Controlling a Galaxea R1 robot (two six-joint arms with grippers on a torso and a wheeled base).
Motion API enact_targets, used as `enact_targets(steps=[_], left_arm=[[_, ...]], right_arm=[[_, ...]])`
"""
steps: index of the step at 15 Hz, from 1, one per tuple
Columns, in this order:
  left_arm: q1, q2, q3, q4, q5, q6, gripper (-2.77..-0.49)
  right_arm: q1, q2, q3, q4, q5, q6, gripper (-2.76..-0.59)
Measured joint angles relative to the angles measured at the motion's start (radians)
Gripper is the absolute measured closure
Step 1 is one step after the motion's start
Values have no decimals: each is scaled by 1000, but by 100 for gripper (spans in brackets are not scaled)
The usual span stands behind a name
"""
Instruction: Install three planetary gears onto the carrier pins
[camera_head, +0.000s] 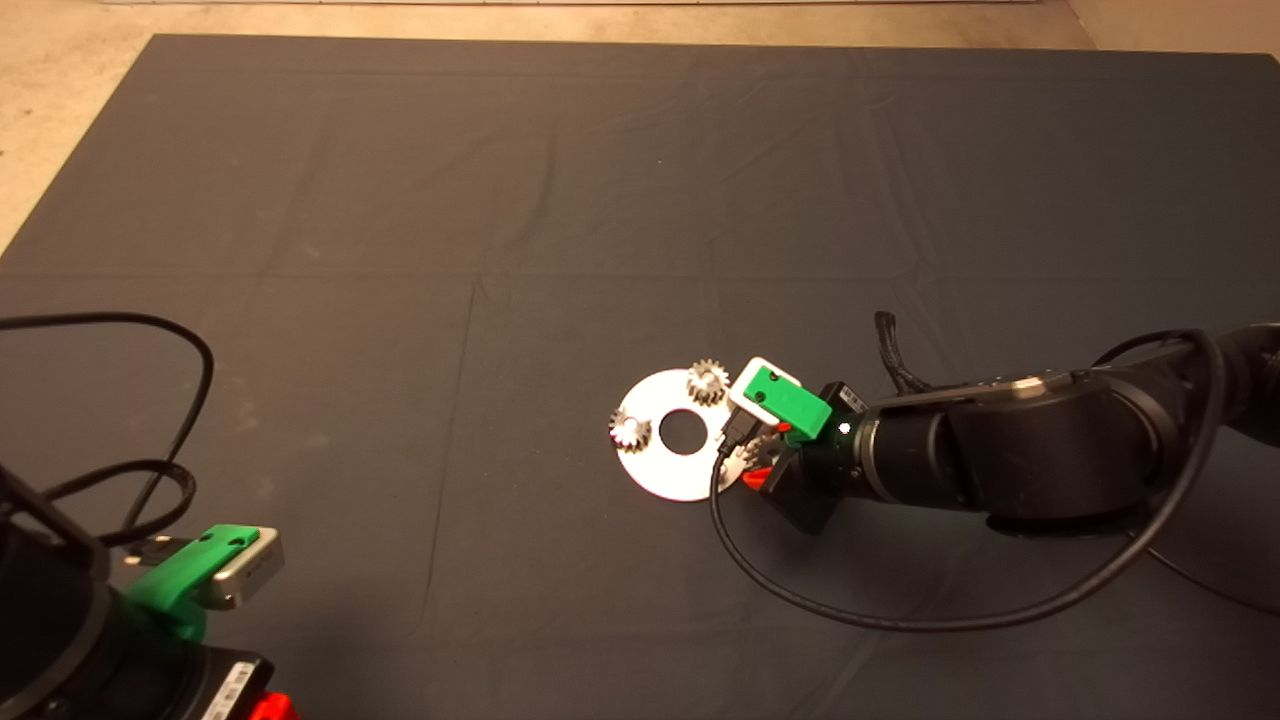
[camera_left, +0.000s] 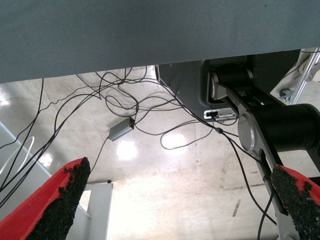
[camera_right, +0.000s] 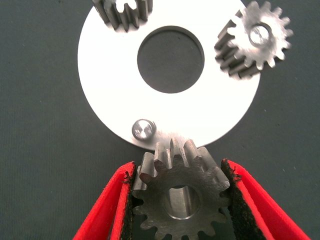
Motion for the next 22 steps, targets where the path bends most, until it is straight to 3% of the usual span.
enact_targets(steps=[7,11,22], left_arm=[[0,-3,0,0,0,0,-262],[0,-3,0,0,0,0,-262],[0,-5,0,0,0,0,-262]], right_arm=[[0,67,-64,49,1,0,-110],[0,72,-86,74,0,0,-110],[0,105,-103,80,-1,-4,-110]])
